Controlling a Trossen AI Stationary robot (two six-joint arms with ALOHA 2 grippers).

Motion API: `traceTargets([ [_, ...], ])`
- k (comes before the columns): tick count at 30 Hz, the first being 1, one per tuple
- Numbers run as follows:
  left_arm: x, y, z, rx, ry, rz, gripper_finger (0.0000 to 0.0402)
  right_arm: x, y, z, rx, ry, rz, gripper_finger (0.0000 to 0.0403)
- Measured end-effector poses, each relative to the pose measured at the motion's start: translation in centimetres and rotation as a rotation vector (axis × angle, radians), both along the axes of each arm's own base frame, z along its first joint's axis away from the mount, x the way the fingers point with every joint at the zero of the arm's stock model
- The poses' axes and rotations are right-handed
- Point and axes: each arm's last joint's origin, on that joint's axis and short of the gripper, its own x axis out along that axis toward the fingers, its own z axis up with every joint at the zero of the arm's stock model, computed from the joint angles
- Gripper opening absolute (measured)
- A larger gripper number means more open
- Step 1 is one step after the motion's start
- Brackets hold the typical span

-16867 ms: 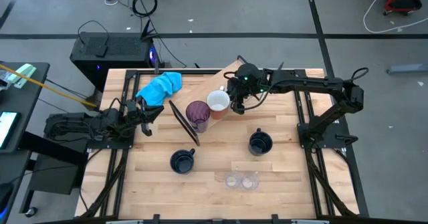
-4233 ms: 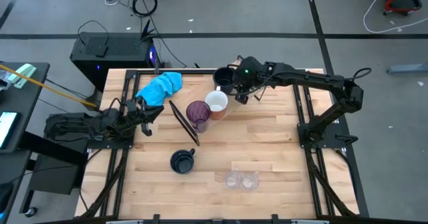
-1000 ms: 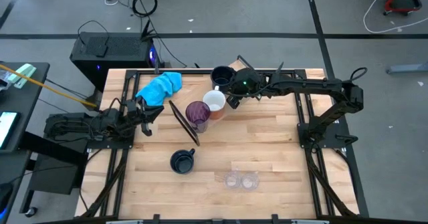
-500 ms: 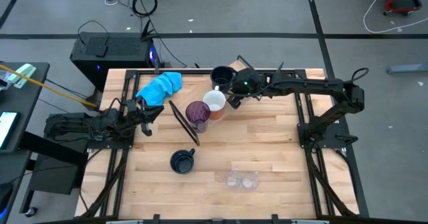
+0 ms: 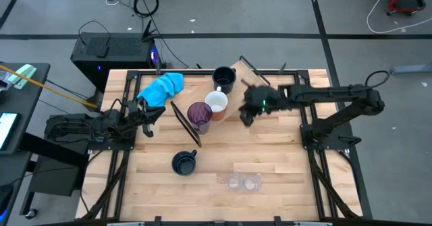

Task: Stack small to large cups/mugs on shelf
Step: Put the dark blue mug on the shelf

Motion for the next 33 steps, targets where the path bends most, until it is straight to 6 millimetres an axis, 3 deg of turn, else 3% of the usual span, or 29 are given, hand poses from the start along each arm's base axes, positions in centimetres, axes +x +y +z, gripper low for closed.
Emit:
traceTargets([
  [10,0.0,0.0,0.0,0.0,0.0,0.0,0.003,2.6,9.3,-1.5,0.014,-0.105,0.281,0.005],
  [16,0.0,0.0,0.0,0.0,0.001,0.0,0.0037,2.9,13.5,-3.3,-0.052,-0.094,0.349,0.005],
  [27,-0.1,0.0,0.4,-0.09,-0.084,-0.029,0.0032,5.1,15.4,-5.6,-0.076,-0.126,0.397,0.0051],
  [33,0.2,-0.5,-0.5,-0.22,-0.023,-0.189,0.0032,5.7,16.7,-7.1,-0.088,-0.119,0.457,0.0051],
])
